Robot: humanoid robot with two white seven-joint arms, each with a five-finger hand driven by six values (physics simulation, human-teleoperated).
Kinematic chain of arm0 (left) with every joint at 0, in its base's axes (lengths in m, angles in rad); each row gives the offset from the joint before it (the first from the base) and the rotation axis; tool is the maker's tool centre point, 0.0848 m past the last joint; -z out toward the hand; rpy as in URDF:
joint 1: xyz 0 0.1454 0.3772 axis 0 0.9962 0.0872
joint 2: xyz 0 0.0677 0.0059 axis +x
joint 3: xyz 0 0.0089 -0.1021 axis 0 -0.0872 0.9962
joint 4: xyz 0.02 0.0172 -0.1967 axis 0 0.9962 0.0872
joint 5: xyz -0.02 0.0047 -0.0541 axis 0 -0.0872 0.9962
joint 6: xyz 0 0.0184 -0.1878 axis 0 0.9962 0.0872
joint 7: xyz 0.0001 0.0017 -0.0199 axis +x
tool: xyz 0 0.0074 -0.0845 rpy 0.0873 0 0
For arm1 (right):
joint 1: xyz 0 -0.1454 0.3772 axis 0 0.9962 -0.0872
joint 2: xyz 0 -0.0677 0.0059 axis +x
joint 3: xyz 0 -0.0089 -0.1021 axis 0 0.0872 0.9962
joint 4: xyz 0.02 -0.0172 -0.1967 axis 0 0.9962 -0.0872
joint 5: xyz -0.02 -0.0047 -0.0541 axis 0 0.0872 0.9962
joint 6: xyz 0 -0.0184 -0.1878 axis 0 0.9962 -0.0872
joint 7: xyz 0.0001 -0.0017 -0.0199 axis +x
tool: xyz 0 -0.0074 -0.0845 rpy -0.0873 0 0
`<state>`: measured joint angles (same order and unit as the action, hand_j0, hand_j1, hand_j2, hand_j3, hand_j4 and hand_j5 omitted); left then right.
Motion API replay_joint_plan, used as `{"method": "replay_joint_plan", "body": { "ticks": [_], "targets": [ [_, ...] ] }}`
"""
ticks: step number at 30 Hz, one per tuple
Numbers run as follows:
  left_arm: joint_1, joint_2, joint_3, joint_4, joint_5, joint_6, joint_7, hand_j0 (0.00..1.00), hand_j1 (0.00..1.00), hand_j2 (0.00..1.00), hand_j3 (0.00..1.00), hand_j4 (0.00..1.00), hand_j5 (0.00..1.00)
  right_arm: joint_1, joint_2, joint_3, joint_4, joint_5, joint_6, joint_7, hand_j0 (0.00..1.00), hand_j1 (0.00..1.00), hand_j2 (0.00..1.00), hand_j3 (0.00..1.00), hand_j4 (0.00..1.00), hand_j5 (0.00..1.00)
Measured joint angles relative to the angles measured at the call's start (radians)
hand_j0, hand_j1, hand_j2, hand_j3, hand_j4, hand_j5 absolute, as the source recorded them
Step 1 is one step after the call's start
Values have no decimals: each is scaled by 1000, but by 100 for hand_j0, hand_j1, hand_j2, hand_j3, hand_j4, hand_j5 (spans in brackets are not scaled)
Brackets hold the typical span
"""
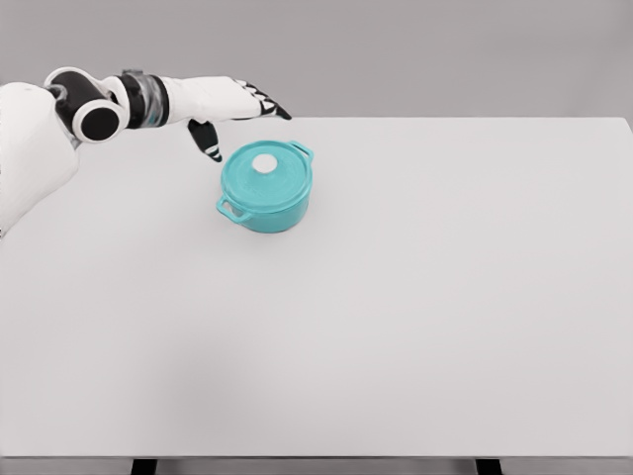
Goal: Open the lid of the pot with left arm
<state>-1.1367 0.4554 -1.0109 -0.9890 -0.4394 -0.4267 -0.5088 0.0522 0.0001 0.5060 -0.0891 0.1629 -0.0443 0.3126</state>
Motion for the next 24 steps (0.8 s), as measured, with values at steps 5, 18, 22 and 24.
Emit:
{"method": "replay_joint_plan", "body": {
  "ticks": [5, 18, 22, 24],
  "targets": [
    [0, -37, -7, 17, -18, 11, -1, 99, 99, 99, 99, 99, 99, 0, 0, 0, 0, 0, 0, 0, 100, 100, 100, 100, 100, 100],
    [-9, -58, -45, 24, -20, 10, -2, 86, 86, 86, 86, 86, 86, -2, 0, 0, 0, 0, 0, 0, 100, 100, 100, 100, 100, 100],
    [-12, -55, -46, 22, -18, 7, -8, 84, 84, 84, 84, 84, 84, -2, 0, 0, 0, 0, 0, 0, 100, 100, 100, 100, 100, 100],
    [-12, -54, -49, 21, -18, 5, -10, 83, 83, 83, 83, 83, 83, -2, 0, 0, 0, 0, 0, 0, 100, 100, 100, 100, 100, 100]
  ]
}}
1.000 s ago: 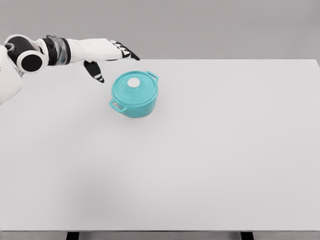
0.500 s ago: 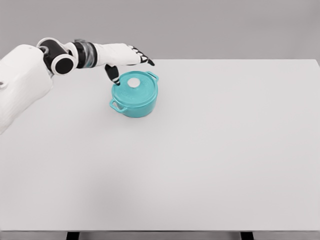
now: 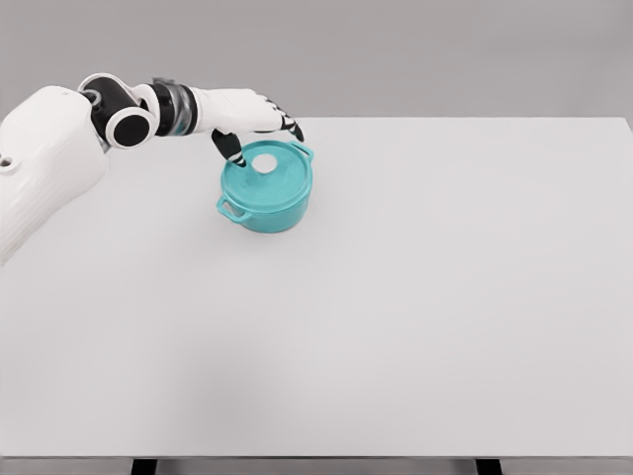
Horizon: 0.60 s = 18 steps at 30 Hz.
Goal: Open the lid of the pot with left arm
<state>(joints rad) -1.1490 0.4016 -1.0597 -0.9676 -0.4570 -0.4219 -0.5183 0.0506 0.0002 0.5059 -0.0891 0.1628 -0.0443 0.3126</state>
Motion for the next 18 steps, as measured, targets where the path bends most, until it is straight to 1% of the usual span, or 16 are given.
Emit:
{"method": "replay_joint_plan", "body": {
  "ticks": [7, 12, 16, 18],
  "targets": [
    [-2, 7, -22, -5, 17, -63, -4, 84, 84, 84, 84, 84, 84, 0, 0, 0, 0, 0, 0, 0, 100, 100, 100, 100, 100, 100],
    [-5, 9, -25, -4, 20, -75, -5, 83, 83, 83, 83, 83, 83, 2, 0, 0, 0, 0, 0, 0, 100, 100, 100, 100, 100, 100],
    [-6, 10, -40, -2, 20, -75, -5, 83, 83, 83, 83, 83, 83, 2, 0, 0, 0, 0, 0, 0, 100, 100, 100, 100, 100, 100],
    [-6, 10, -45, -2, 20, -75, -5, 80, 80, 80, 80, 80, 80, 0, 0, 0, 0, 0, 0, 0, 100, 100, 100, 100, 100, 100]
  ]
}}
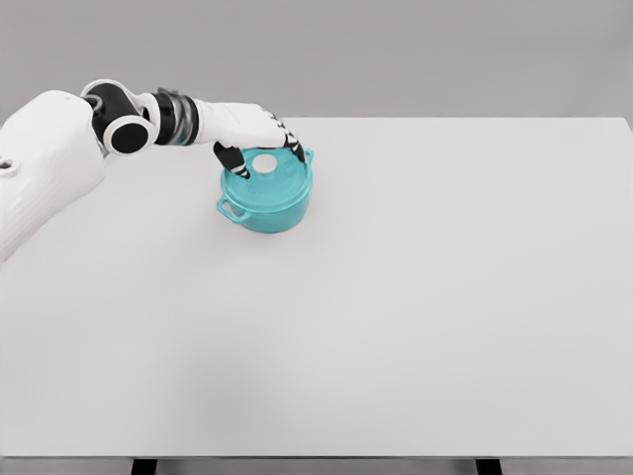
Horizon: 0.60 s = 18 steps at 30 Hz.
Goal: Open the lid of the pot with left arm
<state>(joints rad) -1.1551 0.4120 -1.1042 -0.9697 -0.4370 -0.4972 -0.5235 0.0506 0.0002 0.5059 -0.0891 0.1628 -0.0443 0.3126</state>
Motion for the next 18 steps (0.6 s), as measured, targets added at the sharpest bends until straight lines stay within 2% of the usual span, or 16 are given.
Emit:
{"method": "replay_joint_plan", "body": {
  "ticks": [10, 18],
  "targets": [
    [0, 0, -8, 0, 1, 2, 3, 70, 70, 70, 70, 70, 70, 2, 0, 0, 0, 0, 0, 0, 100, 100, 100, 100, 100, 100],
    [-3, 5, -10, -2, 1, -2, 1, 57, 57, 57, 57, 57, 57, 2, 0, 0, 0, 0, 0, 0, 100, 100, 100, 100, 100, 100]
  ]
}}
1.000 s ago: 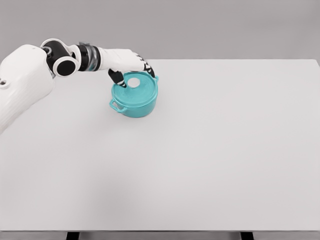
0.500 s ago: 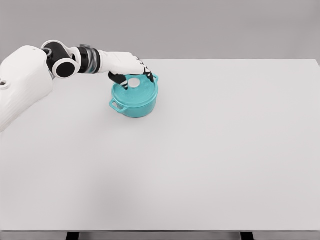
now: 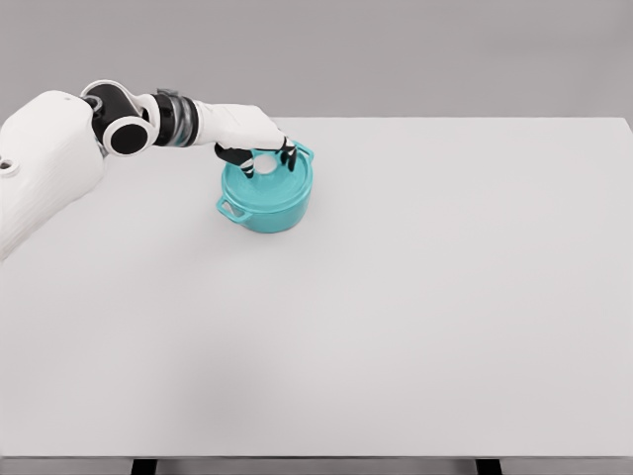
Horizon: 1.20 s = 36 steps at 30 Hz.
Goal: Open the lid of the pot with left arm
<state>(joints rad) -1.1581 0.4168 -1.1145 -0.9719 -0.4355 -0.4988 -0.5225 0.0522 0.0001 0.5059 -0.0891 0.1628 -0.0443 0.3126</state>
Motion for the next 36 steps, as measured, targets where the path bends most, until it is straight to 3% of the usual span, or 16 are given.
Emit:
{"method": "replay_joint_plan", "body": {
  "ticks": [14, 30, 32, 36],
  "targets": [
    [-17, 30, -10, -9, 0, -15, 1, 44, 44, 44, 44, 44, 44, 0, 0, 0, 0, 0, 0, 0, 100, 100, 100, 100, 100, 100],
    [-32, 261, -8, -7, 33, -76, 13, 46, 46, 46, 46, 46, 46, -2, 0, 0, 0, 0, 0, 0, 100, 100, 100, 100, 100, 100],
    [-28, 272, -6, -5, 34, -78, 13, 47, 47, 47, 47, 47, 47, 0, 0, 0, 0, 0, 0, 0, 100, 100, 100, 100, 100, 100],
    [-25, 282, -3, -2, 35, -78, 12, 75, 75, 75, 75, 75, 75, 0, 0, 0, 0, 0, 0, 0, 100, 100, 100, 100, 100, 100]
  ]
}}
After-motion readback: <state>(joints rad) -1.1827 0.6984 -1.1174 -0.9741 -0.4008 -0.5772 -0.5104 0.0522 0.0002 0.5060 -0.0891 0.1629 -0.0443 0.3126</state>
